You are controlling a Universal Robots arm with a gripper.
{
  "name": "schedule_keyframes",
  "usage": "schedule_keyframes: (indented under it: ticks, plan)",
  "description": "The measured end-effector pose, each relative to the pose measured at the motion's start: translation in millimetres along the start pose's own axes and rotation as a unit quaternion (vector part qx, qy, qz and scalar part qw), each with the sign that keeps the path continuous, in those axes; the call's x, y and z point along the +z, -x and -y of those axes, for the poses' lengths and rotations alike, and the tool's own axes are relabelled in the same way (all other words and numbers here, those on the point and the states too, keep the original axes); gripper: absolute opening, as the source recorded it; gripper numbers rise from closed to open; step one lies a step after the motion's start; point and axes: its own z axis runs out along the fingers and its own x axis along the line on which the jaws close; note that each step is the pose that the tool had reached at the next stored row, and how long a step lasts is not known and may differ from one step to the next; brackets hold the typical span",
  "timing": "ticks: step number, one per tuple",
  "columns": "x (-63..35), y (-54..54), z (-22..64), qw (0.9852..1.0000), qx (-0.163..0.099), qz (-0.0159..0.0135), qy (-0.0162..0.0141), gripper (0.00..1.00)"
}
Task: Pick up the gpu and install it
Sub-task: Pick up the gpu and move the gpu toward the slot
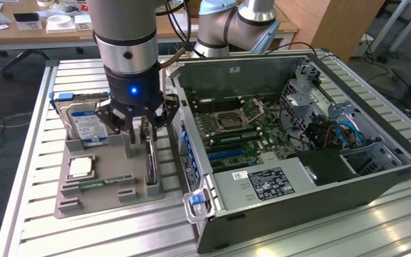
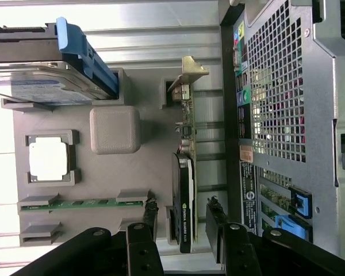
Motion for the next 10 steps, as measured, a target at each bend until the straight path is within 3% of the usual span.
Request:
schedule_keyframes:
  ticks: [10]
  plan:
    - [5.4, -0.1, 0.2, 1.0000, 0.000, 0.0001, 0.0001, 0.47]
